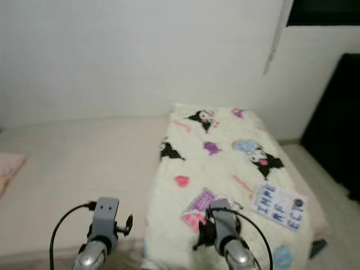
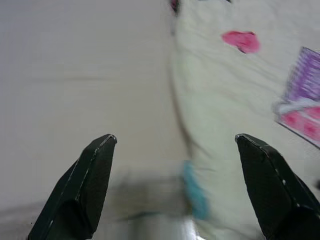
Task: Clean up the room
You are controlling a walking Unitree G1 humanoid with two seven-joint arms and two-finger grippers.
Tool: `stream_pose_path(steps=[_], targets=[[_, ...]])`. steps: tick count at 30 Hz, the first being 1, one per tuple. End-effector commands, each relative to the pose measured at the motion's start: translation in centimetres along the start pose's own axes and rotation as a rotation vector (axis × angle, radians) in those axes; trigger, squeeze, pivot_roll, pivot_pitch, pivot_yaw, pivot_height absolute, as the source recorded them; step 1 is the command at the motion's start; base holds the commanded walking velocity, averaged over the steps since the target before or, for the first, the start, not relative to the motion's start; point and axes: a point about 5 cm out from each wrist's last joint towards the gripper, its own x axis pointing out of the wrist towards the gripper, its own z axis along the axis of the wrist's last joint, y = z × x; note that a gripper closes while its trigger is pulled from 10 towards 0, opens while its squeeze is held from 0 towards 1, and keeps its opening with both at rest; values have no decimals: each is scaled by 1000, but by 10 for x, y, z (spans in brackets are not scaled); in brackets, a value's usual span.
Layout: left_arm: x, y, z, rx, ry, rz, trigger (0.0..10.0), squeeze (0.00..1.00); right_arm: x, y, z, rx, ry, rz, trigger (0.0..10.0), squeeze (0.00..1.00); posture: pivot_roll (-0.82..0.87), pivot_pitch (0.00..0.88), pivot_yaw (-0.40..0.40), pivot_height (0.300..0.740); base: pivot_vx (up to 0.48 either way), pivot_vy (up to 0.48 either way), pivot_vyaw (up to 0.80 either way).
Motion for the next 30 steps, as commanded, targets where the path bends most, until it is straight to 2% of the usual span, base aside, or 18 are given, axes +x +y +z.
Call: stream_pose_path(steps=[1,11,15,24,30], targets=[[-1,0,-2,-2,12,-1,10000,0,-2,-3,-3,7,14,-8,10000,0,-12,43,-31,740,0,-480,0],[0,-3,-4,15,49,-41,10000,0,-2,-3,-4,12,15,-10,10000,0,-9,46,-30,740,0,-432,0],[0,-9,-6,15,64,-87,10000,0,-2,-3,-4,14,12,-11,10000,0,-10,48,-25,740,0,424,0],[2,-9,-4,18,66,-75,10000,0,-2,-2,-4,19,11,-14,10000,0,-10,52,-23,740,0,477,0],[2,-7,-2,35,49,-68,10000,0,-2,-2,-4,19,11,-15,10000,0,-9,54,-24,740,0,0,0]])
